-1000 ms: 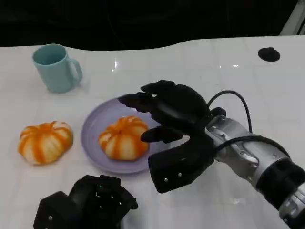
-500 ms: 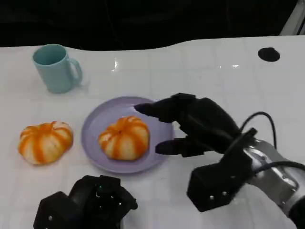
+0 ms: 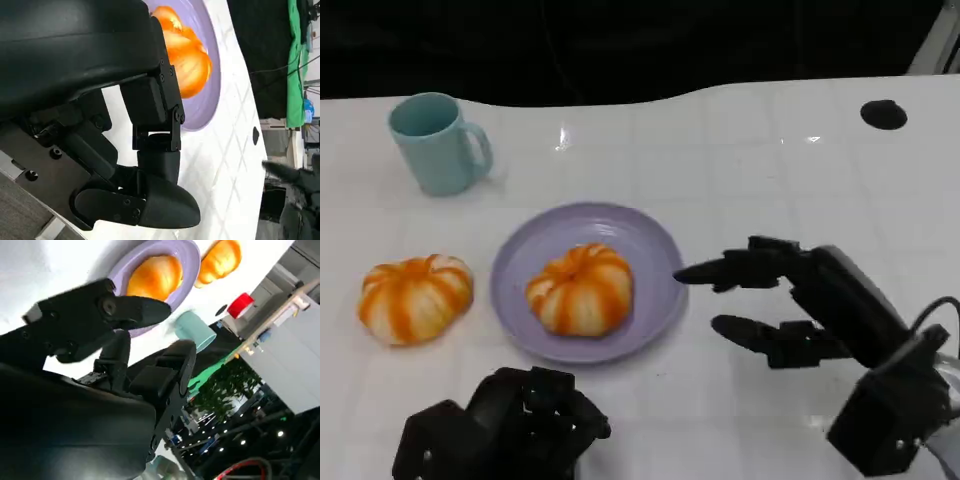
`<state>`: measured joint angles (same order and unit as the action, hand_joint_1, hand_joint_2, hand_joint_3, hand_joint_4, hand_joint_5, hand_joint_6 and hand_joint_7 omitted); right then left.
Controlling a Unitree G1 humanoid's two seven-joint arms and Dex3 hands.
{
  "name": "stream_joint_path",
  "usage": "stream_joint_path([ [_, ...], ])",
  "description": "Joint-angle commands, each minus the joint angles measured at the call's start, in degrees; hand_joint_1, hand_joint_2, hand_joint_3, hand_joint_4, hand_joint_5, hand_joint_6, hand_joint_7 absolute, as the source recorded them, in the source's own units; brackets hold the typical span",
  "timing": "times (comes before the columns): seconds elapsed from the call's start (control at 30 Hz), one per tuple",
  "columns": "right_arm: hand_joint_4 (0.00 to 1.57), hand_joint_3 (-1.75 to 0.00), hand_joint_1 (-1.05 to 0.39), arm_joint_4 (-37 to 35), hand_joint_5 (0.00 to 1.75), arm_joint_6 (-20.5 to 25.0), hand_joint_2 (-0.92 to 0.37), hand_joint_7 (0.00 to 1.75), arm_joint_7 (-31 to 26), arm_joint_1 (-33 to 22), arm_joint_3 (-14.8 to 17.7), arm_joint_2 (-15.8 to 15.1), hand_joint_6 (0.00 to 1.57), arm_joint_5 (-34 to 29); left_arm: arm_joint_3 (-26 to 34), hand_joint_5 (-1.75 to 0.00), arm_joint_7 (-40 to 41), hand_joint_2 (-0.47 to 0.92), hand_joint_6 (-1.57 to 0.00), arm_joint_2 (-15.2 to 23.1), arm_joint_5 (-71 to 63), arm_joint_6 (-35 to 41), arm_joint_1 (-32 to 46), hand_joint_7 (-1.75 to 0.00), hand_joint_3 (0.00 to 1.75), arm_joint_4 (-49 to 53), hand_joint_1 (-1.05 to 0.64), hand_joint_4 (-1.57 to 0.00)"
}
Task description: Grasp the bread from the table and place it into the plate.
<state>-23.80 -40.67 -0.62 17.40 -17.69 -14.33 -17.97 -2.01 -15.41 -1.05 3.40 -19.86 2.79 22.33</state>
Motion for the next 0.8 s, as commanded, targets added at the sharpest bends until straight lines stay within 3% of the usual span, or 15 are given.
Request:
stream_joint_path([
  [0.03,0.68,-1.11,-0.18,1.71,1.41,-1.67,-0.45,0.86,2.35,-3.62,3.08,-1.61,0.76,3.81,0.22,-1.19,0.50,0.57,-1.47,0.41,0.24,0.27,0.33,-0.63,0.59,-0.34,-1.05,-1.57],
  [0.17,0.70,-1.19,-0.13,3.29,1.66,-1.31,-0.45,1.18,5.19,-7.24,4.91,-1.95,0.73,7.13,0.25,-1.19,0.52,0.57,-1.47,0.43,0.18,0.03,0.16,-0.63,0.59,-0.19,-1.05,-1.57],
  [0.27,0.75,-1.21,-0.18,5.44,1.74,0.09,-0.45,1.36,7.01,-9.95,5.88,-2.57,0.69,7.94,0.25,-1.19,0.36,0.57,-1.47,0.44,0.29,0.08,0.00,-0.62,0.59,-0.08,-1.05,-1.57],
  [0.57,0.74,-1.23,-0.19,10.50,1.75,1.02,-0.45,1.48,8.28,-18.14,8.45,-3.07,0.64,7.18,0.21,-1.18,0.32,0.58,-1.48,0.59,0.22,0.08,0.10,-0.62,0.58,-0.39,-1.05,-1.57],
  [0.8,0.72,-1.21,-0.18,9.83,1.75,-0.15,-0.48,1.51,8.14,-21.32,8.94,-2.59,0.59,6.65,0.27,-1.17,0.17,0.58,-1.47,0.76,0.43,0.60,0.33,-0.62,0.58,-0.95,-1.05,-1.57],
])
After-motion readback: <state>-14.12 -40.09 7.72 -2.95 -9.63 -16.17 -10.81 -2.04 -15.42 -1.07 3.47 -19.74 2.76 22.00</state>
